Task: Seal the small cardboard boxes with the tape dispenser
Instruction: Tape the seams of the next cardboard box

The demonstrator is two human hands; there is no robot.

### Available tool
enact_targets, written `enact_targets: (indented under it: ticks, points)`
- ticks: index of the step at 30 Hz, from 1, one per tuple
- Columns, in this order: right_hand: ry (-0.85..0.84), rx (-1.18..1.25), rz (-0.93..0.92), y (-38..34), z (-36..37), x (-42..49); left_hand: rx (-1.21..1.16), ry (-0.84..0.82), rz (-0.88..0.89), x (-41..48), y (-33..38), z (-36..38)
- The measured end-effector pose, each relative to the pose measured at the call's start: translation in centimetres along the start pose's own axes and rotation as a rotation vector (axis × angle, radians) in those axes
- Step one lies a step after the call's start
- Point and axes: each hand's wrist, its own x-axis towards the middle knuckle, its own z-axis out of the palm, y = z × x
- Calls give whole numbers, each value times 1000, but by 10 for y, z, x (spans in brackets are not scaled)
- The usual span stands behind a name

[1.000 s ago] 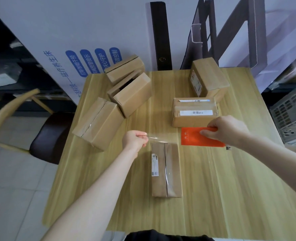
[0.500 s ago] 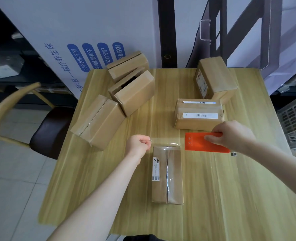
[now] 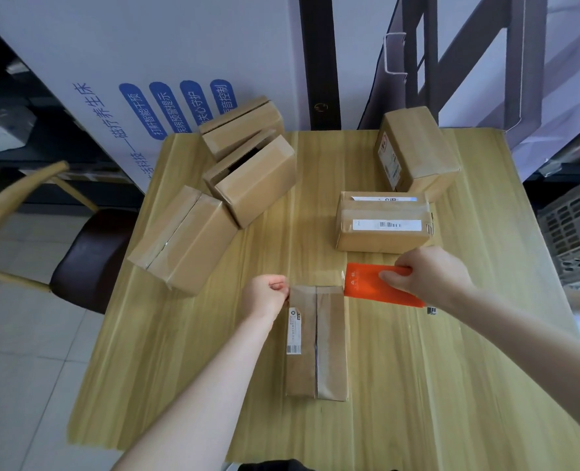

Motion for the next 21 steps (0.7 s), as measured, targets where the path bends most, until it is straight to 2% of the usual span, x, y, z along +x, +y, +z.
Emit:
enact_targets:
  ticks: [4,8,14,21]
  points:
    - [5,26,48,3,1,-7,155,-8,-109,3,-8,-1]
    - [4,121,98,-4,10,-17,95,188,34,-5,-6,8]
    - [5,2,99,-16,3,-19,335,152,24,-29,-6,42]
    - [1,-138,8,-56,-12,-8,326,237,48,-29,-17,49]
